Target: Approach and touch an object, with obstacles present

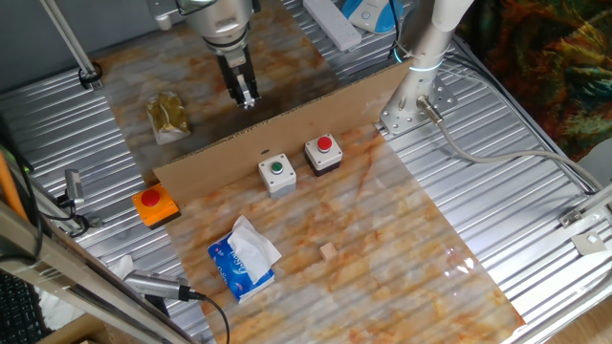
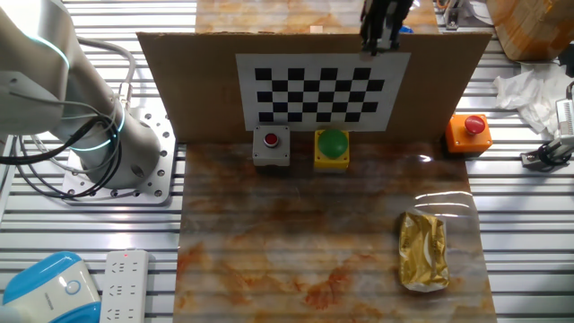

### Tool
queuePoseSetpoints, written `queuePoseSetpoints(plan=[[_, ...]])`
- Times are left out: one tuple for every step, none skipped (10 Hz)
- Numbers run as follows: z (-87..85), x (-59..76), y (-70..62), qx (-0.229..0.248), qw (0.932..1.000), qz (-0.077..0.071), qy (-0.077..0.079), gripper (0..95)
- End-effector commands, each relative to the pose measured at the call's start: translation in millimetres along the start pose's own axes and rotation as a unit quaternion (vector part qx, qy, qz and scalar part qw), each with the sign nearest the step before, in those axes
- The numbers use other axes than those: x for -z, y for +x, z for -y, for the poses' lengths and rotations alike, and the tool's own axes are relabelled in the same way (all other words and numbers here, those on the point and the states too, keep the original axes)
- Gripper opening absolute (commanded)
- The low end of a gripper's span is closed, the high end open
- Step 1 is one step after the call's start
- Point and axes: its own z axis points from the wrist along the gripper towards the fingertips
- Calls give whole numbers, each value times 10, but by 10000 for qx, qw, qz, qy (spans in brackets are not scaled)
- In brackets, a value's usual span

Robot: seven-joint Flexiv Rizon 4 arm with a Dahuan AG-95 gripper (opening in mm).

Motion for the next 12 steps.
queuePoseSetpoints(plan=[[-45,51,-38,-31,10000,-59,-17,0],[-89,96,-76,-69,9999,-112,-33,0],[-115,120,-97,-87,9999,-136,-38,0],[-165,163,-135,-115,9998,-165,-33,0],[-190,180,-153,-133,9997,-180,-41,0],[-246,203,-189,-169,9996,-199,-50,0],[-276,199,-207,-190,9996,-205,-57,0],[-316,178,-228,-198,9996,-203,-52,0],[-366,149,-254,-220,9995,-201,-53,0],[-402,146,-273,-236,9995,-203,-46,0],[-445,149,-295,-271,9994,-217,-44,0],[-480,148,-311,-289,9993,-219,-42,0]])
